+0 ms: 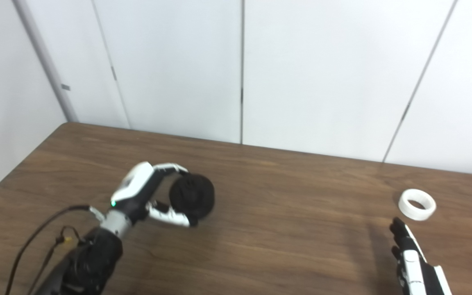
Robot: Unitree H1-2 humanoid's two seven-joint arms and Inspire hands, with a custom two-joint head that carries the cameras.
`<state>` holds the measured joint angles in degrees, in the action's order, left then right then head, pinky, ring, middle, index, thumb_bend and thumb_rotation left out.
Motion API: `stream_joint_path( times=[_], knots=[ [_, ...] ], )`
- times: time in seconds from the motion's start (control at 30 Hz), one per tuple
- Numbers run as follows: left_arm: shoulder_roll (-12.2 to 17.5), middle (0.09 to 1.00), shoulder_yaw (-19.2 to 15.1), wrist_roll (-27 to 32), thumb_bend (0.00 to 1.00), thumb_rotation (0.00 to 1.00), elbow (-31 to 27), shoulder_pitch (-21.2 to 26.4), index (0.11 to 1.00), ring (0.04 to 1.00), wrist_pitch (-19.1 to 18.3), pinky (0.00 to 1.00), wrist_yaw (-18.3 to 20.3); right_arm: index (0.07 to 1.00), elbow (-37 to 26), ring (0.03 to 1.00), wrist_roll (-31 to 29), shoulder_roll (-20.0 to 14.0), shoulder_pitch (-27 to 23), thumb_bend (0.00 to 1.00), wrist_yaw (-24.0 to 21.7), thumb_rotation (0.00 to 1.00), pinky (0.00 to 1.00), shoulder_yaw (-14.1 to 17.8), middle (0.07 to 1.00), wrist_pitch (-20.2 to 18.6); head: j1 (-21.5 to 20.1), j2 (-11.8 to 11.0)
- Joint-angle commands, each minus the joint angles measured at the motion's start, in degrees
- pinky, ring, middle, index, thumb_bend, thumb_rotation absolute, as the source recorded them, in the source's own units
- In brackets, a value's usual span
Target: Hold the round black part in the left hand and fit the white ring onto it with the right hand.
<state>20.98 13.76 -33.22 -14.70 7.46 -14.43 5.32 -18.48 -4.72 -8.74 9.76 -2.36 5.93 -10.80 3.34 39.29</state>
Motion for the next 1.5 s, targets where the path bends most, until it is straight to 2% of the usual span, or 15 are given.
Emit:
stream_joint_path(
  times=[0.0,0.23,0.63,0.83,1.1,1.2,1.4,1.47],
  knots=[
    [-1.0,0.777,0.5,-1.7,0.52,0.06,-2.6,0.5,0.484,0.867,2.0,1.0,-0.5,0.931,-0.5,1.0,0.3,0.9,-1.2,0.55,0.5,1.0,1.0,-0.1,0.947,2.2,-0.5,0.3],
    [-5.3,0.765,5.3,-4.3,0.52,0.06,-2.8,-3.6,0.483,0.861,6.7,1.0,-0.7,0.909,-0.1,0.991,2.0,1.4,-1.6,0.59,1.2,0.98,1.0,-0.9,0.934,2.7,-2.9,1.4],
    [-8.4,0.771,10.0,-7.9,0.52,0.06,-0.6,-7.3,0.483,0.856,10.5,0.99,0.2,0.903,-1.4,0.97,3.9,2.2,-1.8,0.56,2.5,1.0,0.99,-2.9,0.919,1.6,-7.5,3.7],
    [-8.4,0.769,10.6,-10.1,0.52,0.06,0.3,-8.2,0.483,0.848,11.6,0.99,0.2,0.891,-1.6,0.965,4.1,2.5,-2.2,0.56,3.1,0.99,0.99,-3.4,0.911,1.1,-8.5,4.8],
    [-7.5,0.775,9.2,-10.1,0.52,0.06,1.9,-8.7,0.484,0.849,13.4,0.98,0.6,0.884,-2.7,0.969,4.2,2.8,-2.5,0.58,3.8,0.99,1.0,-4.0,0.911,-0.4,-10.1,6.3],
    [-7.3,0.78,8.6,-9.6,0.52,0.06,2.3,-8.9,0.484,0.854,14.2,0.98,0.7,0.884,-2.6,0.954,4.4,2.8,-2.6,0.59,4.0,0.99,0.96,-4.2,0.907,-0.1,-10.6,6.4],
    [-6.9,0.787,8.0,-9.9,0.52,0.06,2.8,-9.1,0.484,0.864,14.7,1.0,1.3,0.886,-2.5,0.942,4.0,3.2,-2.9,0.59,4.5,0.98,0.94,-4.2,0.905,0.0,-14.8,6.7],
    [-6.8,0.788,7.7,-9.7,0.52,0.06,2.9,-9.1,0.484,0.866,14.6,1.0,1.7,0.885,-2.7,0.95,3.8,3.4,-3.1,0.61,4.9,0.98,0.97,-4.2,0.906,-0.4,-16.2,6.7]
  ],
)
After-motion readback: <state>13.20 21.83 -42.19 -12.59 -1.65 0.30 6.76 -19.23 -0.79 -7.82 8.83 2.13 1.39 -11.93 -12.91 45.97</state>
